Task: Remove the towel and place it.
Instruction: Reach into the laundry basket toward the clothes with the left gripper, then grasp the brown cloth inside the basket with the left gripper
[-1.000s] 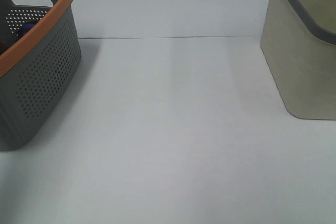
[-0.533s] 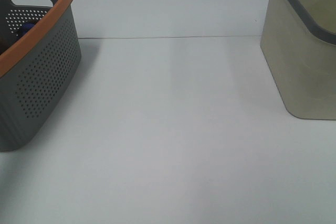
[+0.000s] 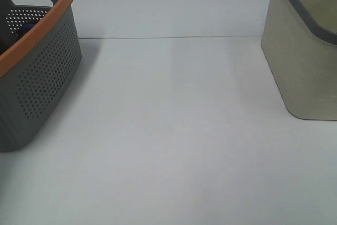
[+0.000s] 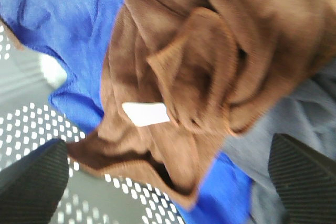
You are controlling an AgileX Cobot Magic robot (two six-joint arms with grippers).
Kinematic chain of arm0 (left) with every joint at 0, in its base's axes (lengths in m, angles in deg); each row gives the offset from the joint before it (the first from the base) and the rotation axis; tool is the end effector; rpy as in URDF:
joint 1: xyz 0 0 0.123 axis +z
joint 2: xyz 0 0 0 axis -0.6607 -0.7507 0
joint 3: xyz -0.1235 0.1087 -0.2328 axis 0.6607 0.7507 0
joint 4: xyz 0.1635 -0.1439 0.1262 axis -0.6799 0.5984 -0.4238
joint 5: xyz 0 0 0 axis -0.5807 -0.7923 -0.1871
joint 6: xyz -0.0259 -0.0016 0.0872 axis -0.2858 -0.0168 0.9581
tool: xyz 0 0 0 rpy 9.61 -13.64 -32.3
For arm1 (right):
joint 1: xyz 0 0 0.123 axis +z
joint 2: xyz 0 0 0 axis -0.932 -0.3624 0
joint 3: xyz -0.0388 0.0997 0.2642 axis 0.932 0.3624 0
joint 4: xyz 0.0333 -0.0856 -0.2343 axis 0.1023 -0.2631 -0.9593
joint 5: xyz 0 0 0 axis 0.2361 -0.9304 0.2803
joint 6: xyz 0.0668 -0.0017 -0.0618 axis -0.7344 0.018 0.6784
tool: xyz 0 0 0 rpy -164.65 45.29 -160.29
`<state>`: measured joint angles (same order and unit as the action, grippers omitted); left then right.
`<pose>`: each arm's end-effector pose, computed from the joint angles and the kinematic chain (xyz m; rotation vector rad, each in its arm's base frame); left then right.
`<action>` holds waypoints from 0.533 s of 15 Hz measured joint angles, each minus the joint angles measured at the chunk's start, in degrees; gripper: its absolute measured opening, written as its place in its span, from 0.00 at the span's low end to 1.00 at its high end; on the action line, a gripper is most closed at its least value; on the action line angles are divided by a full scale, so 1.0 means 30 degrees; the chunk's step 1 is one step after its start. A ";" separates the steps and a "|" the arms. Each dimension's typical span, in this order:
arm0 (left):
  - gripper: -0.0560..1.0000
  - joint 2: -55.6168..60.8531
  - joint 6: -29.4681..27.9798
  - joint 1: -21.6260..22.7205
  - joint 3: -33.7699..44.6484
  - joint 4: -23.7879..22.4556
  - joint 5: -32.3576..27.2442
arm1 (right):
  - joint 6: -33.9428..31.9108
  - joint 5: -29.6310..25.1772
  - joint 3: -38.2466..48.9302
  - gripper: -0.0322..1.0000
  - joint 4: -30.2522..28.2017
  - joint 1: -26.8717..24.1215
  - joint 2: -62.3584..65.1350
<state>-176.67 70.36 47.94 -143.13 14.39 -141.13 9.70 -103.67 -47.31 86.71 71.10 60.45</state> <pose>0.4269 0.0458 0.2631 1.6347 2.3640 0.2507 -0.0063 0.0045 0.2787 -0.0792 2.0304 0.0759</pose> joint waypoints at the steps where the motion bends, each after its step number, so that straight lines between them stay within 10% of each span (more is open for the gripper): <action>1: 0.97 -0.0592 0.0076 -0.0019 0.0000 0.0000 0.0477 | 0.0000 0.0000 0.0000 0.77 0.0000 0.0000 0.0000; 8: 0.90 -0.2559 0.0363 -0.0764 0.0000 0.0153 0.2941 | 0.0000 0.0000 0.0000 0.77 0.0000 0.0000 0.0000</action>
<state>-184.35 71.45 45.65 -143.13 14.85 -132.30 9.70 -103.67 -47.31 86.71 71.10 60.45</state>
